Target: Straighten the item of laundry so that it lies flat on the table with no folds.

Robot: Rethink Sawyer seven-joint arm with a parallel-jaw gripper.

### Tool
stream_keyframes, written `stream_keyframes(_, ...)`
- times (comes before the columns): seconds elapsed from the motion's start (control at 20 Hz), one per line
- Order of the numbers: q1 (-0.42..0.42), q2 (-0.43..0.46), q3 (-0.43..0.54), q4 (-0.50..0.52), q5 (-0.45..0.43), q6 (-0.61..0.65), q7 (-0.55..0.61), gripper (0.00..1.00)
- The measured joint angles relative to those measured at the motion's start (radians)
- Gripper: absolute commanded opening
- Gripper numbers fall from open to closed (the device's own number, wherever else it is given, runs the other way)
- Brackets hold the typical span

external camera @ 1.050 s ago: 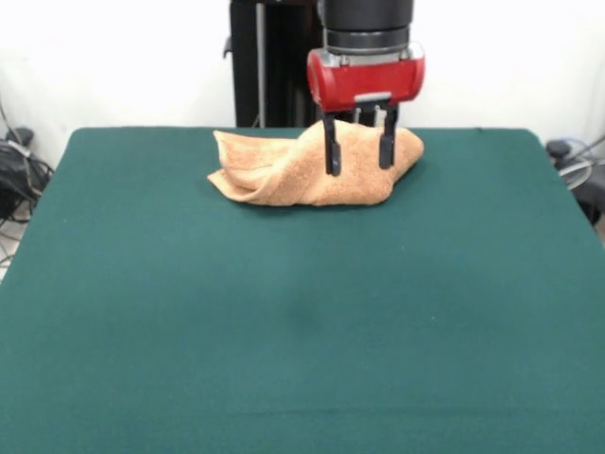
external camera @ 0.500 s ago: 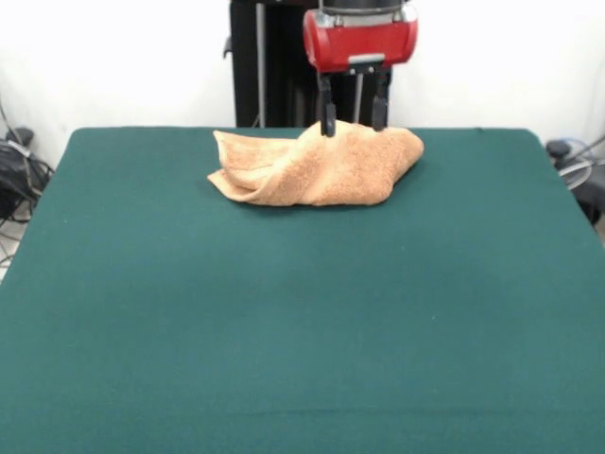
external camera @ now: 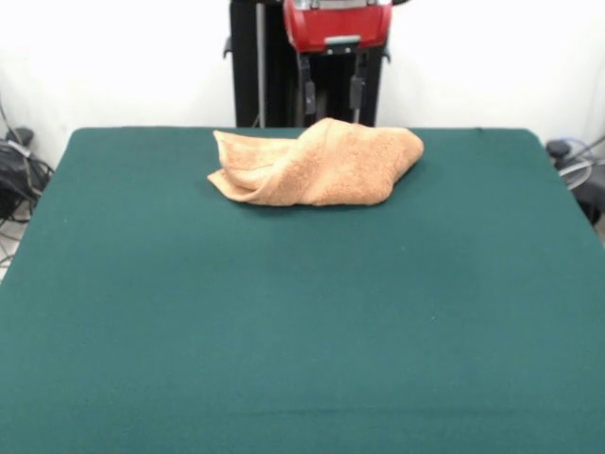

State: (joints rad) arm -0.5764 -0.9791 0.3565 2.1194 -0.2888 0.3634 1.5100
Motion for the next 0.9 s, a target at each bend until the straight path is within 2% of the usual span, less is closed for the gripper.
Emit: stream_keyframes(0.9, -0.012, 0.030, -0.001, 0.108, 0.000, -0.029, 0.000, 1.00)
